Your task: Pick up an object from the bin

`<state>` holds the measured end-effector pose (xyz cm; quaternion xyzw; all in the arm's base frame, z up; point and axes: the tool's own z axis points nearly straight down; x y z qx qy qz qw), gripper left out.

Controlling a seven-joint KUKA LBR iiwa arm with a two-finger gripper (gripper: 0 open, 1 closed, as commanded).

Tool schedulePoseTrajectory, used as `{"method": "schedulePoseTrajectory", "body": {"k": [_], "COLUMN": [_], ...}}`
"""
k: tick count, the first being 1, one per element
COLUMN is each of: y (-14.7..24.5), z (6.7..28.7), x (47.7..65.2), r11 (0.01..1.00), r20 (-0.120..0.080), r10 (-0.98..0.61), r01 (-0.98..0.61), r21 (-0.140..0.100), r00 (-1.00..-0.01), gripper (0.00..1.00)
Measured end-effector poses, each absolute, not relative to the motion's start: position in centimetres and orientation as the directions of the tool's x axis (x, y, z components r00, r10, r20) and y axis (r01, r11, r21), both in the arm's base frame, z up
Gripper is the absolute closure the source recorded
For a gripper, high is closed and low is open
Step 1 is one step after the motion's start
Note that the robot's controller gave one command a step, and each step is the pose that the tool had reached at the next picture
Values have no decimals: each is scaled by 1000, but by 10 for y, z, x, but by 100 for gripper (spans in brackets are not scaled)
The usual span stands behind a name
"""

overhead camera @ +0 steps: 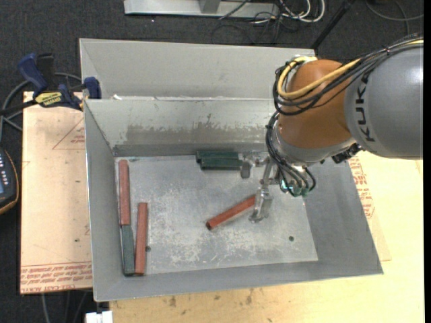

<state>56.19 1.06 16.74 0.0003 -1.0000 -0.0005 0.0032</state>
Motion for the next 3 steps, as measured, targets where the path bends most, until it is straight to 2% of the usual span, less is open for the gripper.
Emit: {"method": "schedulePoseTrajectory", "body": {"k": [1,2,3], "y": [17,17,38], "z": [65,71,219], "x": [545,548,559], "r11": [1000,1000,1000], "r20": [7,-2,-11], "r10": [-10,-9,12], "r01": [-10,-9,12], "r21": [1,2,2], "r00": [-1000,-1000,-1000], "gripper": [0,100,100]}}
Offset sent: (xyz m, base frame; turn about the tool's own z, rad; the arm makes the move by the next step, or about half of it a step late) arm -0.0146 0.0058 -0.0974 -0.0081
